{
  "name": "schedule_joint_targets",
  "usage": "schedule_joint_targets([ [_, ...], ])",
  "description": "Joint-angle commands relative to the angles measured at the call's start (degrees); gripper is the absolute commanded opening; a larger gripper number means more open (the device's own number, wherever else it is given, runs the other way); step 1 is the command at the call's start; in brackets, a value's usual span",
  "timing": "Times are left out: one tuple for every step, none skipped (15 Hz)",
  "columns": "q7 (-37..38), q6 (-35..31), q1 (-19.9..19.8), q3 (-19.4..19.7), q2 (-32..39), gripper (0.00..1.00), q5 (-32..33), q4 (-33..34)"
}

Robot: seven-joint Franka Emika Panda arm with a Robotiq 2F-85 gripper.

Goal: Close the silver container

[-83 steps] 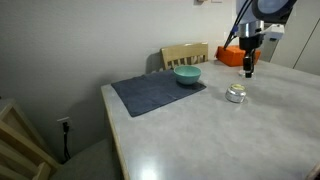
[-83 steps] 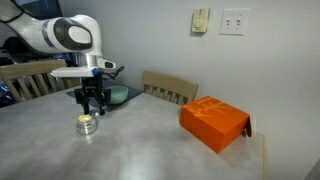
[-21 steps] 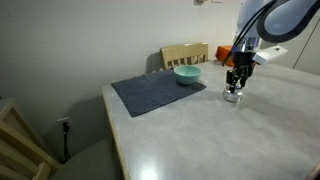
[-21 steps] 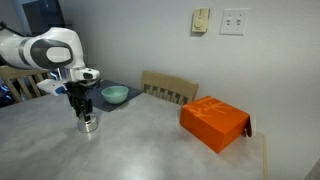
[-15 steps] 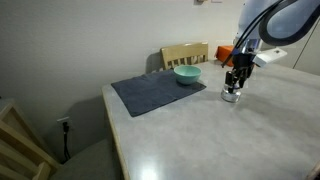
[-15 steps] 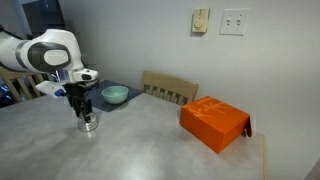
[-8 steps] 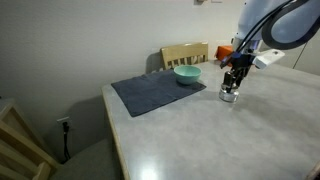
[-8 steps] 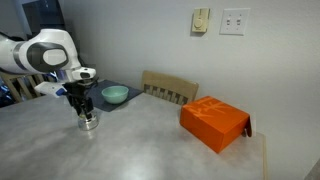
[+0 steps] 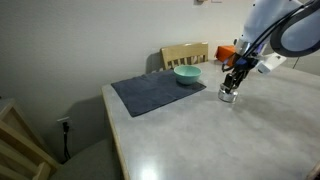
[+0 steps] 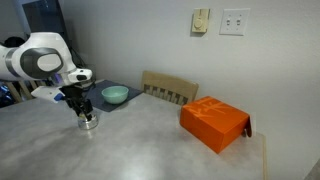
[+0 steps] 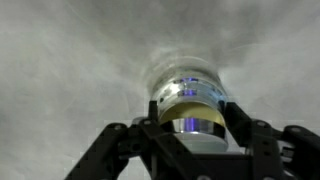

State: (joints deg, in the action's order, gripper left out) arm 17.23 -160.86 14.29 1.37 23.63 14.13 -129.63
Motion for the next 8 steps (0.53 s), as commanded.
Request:
schedule_joint_targets([
  [-0.1, -3.4, 1.3, 1.9, -1.1, 0.43, 0.8, -2.9],
  [0.0, -3.6, 1.5, 2.0, -1.0, 0.43, 0.5, -3.1],
  [0.0, -3.5, 1.6, 2.1, -1.0, 0.43, 0.3, -3.1],
  [-0.7, -1.9, 1.2, 1.3, -0.2, 0.68, -0.8, -1.0],
  [-0.6, -2.1, 1.4, 1.5, -0.2, 0.68, -0.7, -1.0],
  [-0.6, -2.1, 1.4, 1.5, -0.2, 0.68, -0.7, -1.1],
  [-0.6, -2.1, 1.4, 1.5, -0.2, 0.68, -0.7, -1.1],
  [-0.6, -2.1, 1.4, 1.5, -0.2, 0.68, -0.7, -1.1],
])
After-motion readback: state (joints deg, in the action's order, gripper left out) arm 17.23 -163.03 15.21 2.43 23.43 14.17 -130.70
